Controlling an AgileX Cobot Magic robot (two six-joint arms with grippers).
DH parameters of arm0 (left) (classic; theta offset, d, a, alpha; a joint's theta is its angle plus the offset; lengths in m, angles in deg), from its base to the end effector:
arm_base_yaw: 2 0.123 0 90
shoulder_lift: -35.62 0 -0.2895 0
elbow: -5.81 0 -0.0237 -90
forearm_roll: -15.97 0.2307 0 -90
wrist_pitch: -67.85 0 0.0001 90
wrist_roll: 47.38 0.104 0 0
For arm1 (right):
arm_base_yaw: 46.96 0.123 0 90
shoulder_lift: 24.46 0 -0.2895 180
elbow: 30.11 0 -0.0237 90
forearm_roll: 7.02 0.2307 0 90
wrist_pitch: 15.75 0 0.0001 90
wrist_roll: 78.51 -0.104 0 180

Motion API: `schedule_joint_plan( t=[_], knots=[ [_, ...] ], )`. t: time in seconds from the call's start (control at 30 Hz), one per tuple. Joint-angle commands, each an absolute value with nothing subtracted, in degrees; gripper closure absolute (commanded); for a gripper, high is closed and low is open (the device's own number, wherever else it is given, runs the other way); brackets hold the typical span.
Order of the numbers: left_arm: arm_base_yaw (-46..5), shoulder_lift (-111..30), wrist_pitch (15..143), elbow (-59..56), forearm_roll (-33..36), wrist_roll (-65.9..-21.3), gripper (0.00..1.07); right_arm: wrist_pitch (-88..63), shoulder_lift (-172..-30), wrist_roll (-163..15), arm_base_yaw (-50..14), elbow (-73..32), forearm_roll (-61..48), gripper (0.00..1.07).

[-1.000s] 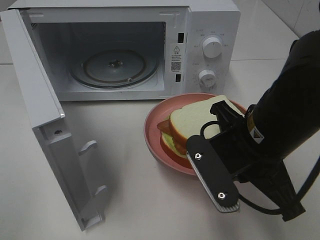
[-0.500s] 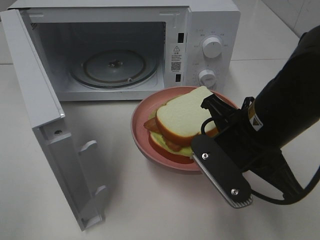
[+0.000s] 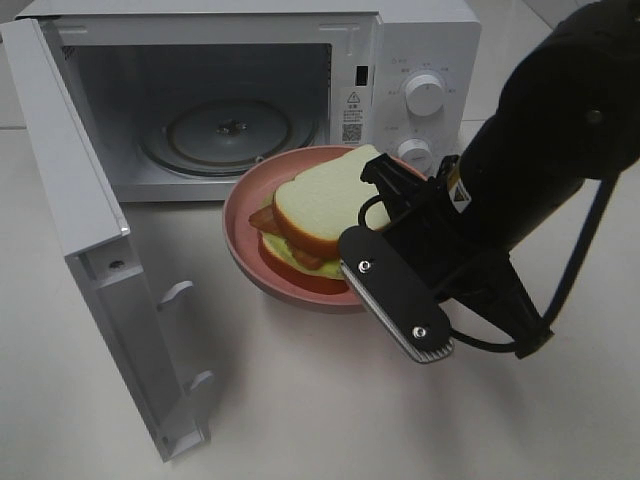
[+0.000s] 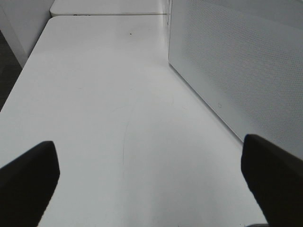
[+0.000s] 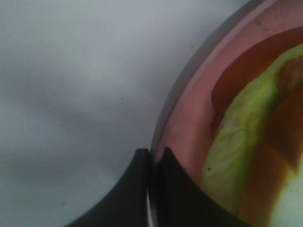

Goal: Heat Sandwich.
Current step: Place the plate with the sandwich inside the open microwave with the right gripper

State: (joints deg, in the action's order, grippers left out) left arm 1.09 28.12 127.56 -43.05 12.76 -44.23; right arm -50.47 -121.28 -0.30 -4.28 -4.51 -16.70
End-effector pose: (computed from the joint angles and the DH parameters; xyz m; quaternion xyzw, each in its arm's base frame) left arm -0.0145 -0.0058 0.2626 0.0013 0.8480 0.0008 0.5299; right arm 0.2145 0.1842 0.2116 -0.8784 0.4309 -0.1182 0.1695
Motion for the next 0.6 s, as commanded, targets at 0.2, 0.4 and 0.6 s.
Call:
schedule_joint_plan(
  t=[0.2,0.4,0.6],
  knots=[
    [1.15,29.67,127.21,-43.23,12.76,-44.06,0.08,-49.61,-125.69,3.77,-4.45,-11.45,-15.04,1.07],
    [1.15,29.67,127.21,-43.23,12.76,-44.06,0.08,-51.5,-128.27,7.09,-6.23,-15.06,-11.83,1.07],
    [1.15,29.67,127.21,-43.23,12.76,-44.06,0.08,-53.62,-131.36,8.47,-7.09,-19.18,-10.8,1.07]
  ],
)
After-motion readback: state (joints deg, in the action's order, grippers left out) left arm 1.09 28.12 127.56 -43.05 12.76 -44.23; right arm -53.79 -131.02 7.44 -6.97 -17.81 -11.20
